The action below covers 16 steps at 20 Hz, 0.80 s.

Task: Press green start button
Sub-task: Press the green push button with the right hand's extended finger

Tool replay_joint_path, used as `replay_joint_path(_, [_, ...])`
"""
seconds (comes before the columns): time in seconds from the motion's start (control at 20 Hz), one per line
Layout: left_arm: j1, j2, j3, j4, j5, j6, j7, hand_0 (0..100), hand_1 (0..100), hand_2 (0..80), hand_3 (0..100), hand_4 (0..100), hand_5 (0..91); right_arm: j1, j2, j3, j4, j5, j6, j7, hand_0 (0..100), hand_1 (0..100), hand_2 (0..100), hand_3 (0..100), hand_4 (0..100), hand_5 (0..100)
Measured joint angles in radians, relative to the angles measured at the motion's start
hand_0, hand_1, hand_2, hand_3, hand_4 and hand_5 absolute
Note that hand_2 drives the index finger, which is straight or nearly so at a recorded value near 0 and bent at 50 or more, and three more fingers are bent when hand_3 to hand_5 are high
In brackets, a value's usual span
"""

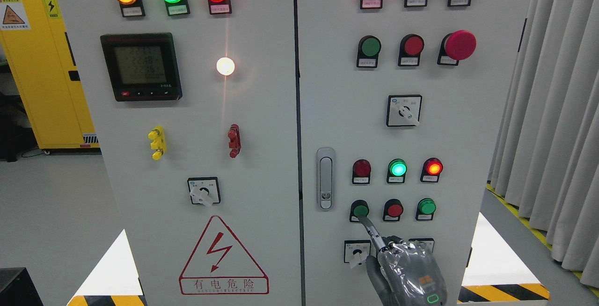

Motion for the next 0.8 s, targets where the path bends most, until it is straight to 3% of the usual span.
replay_joint_path(0.8, [0.000,0.000,0.000,0.000,0.000,0.000,0.000,12,56,0.0,0,0,0.0,-0.017,0.001,-0.004,0.011,-0.004,0.006,0.008,84,89,0,80,83,94])
